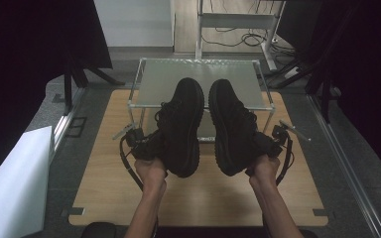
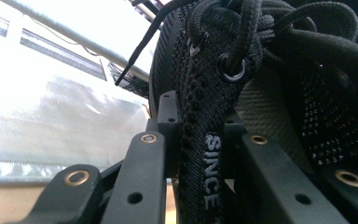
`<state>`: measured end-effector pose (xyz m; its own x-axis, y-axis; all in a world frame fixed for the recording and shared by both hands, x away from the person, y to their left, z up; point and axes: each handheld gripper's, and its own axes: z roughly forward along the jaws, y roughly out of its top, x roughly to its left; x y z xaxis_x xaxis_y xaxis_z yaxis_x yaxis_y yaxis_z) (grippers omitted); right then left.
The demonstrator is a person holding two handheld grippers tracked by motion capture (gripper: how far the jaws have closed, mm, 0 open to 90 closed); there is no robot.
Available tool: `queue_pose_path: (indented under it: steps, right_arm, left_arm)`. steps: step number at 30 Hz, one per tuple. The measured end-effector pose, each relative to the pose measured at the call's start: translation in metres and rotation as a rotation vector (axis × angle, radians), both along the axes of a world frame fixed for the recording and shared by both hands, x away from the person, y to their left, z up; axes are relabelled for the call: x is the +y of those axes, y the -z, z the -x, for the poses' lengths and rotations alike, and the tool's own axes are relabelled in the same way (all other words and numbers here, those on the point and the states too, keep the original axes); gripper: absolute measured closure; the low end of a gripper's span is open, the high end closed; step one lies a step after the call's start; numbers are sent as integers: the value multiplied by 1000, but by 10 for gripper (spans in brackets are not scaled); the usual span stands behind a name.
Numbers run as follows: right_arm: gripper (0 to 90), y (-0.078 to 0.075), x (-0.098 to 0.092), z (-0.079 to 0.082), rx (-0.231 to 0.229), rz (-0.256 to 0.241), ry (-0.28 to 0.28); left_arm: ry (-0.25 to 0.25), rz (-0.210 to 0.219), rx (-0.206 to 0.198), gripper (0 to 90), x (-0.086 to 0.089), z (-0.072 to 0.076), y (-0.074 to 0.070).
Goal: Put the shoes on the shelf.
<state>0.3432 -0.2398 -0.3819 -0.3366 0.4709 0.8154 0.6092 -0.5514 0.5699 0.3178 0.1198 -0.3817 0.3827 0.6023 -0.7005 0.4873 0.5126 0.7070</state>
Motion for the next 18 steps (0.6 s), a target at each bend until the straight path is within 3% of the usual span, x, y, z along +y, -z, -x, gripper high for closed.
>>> queue_pose_path:
  steps: [8,18]
  right_arm:
    - [748,-15,0,-24,8,-28,41]
    - [748,-25,3,-56,33,-13,57]
  left_arm:
    - [-45,-11,14,769,-4,-27,-11]
    - [-85,-27,49,768,1,-60,-27]
